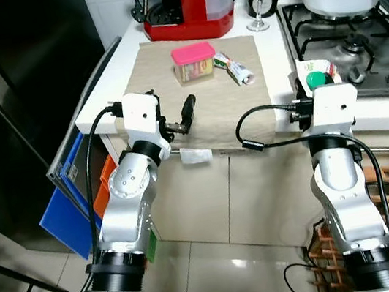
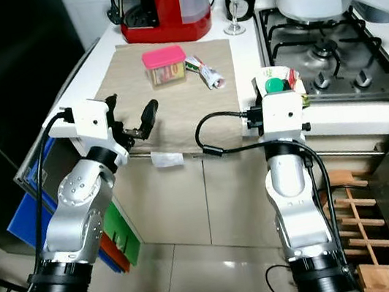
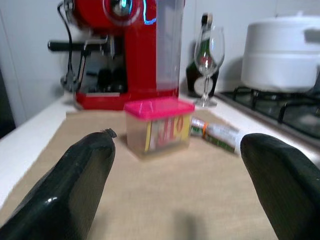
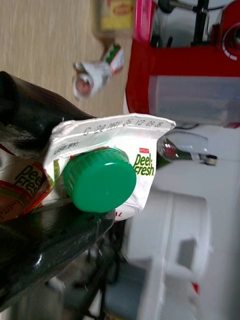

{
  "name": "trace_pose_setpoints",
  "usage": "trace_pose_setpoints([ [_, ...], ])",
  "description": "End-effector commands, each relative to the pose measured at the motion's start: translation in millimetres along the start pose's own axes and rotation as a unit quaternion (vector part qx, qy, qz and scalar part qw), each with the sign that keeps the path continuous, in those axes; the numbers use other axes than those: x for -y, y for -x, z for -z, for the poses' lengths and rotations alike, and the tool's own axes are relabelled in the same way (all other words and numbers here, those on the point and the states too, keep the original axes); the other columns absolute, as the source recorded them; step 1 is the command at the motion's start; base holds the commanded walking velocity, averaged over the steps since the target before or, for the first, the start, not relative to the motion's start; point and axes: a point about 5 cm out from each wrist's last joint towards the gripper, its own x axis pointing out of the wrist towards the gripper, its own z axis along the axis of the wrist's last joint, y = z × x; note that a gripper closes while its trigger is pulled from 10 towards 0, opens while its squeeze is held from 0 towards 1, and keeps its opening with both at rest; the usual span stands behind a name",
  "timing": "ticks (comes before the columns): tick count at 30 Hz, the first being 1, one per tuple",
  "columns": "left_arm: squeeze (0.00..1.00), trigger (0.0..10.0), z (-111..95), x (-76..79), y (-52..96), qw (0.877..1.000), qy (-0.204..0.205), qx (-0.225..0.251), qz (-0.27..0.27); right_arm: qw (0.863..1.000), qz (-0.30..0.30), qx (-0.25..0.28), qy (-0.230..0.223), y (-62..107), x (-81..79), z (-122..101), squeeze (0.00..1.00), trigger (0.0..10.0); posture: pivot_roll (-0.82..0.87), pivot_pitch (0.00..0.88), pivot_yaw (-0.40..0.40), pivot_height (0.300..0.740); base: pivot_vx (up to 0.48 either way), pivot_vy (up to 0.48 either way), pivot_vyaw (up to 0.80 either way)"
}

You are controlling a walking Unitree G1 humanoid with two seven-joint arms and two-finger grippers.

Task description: Restocking fridge

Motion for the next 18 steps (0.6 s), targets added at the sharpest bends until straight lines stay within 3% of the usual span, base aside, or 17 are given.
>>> trace_pose_setpoints([
  [1,0.00,10.0,-5,-0.4,-3.3,1.000,-0.003,0.008,0.000,1.000,-0.002,-0.019,-0.016,-3.1,-0.7,4,0.00,0.0,-0.07,0.000,0.047,0.740,0.000,0.000,0.00],
  [5,0.00,10.0,-7,1.6,-6.0,1.000,0.000,0.011,-0.002,0.999,-0.004,-0.033,-0.025,-7.2,0.9,7,0.00,0.0,-0.07,0.000,0.044,0.740,0.000,0.000,0.00],
  [18,0.00,10.0,-9,0.7,-8.5,1.000,-0.007,0.016,-0.005,0.999,-0.022,-0.031,-0.026,-13.2,-1.5,6,0.00,0.0,-0.08,0.000,0.039,0.740,-0.324,0.000,0.00],
])
